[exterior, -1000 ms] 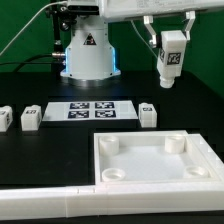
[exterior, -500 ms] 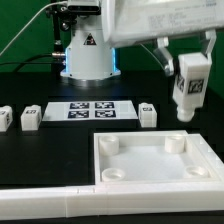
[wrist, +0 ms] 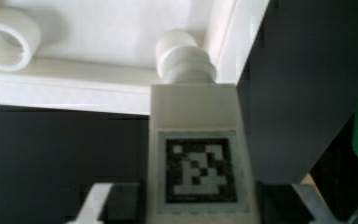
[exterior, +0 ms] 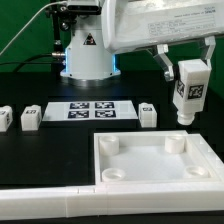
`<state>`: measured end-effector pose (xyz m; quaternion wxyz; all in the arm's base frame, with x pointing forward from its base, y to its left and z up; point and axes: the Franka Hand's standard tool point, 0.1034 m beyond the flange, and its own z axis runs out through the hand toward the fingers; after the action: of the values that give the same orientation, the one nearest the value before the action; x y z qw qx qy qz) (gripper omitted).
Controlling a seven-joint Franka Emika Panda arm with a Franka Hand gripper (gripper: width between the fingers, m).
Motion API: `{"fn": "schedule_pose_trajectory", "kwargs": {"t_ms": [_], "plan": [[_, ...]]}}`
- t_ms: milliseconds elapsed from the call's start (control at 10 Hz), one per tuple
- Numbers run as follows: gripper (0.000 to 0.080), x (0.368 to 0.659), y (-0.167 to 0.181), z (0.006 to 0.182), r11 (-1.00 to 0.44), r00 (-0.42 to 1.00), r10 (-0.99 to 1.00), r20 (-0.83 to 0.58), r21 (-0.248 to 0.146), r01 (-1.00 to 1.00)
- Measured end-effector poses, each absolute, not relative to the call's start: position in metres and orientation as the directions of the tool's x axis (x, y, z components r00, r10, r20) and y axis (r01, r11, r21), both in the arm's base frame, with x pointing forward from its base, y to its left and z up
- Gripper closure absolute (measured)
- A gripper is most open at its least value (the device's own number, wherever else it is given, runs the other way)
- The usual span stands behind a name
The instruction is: Assemble one leg
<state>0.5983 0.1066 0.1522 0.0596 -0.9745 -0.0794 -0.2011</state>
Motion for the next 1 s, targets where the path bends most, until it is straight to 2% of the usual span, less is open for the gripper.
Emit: {"fn": "schedule_pose_trajectory", "kwargs": {"t_ms": [400, 800, 1000], "plan": [[0.0506, 0.622, 0.098, 0.139, -0.981, 0.865, 0.12, 0.487, -0.075, 0.178], [0.0506, 0.621, 0.109, 0.108, -0.979, 0.864, 0.118, 0.49, -0.086, 0.183], [0.0506, 0.617, 0.112, 0.1, -0.979, 0.862, 0.117, 0.493, -0.088, 0.183]]}}
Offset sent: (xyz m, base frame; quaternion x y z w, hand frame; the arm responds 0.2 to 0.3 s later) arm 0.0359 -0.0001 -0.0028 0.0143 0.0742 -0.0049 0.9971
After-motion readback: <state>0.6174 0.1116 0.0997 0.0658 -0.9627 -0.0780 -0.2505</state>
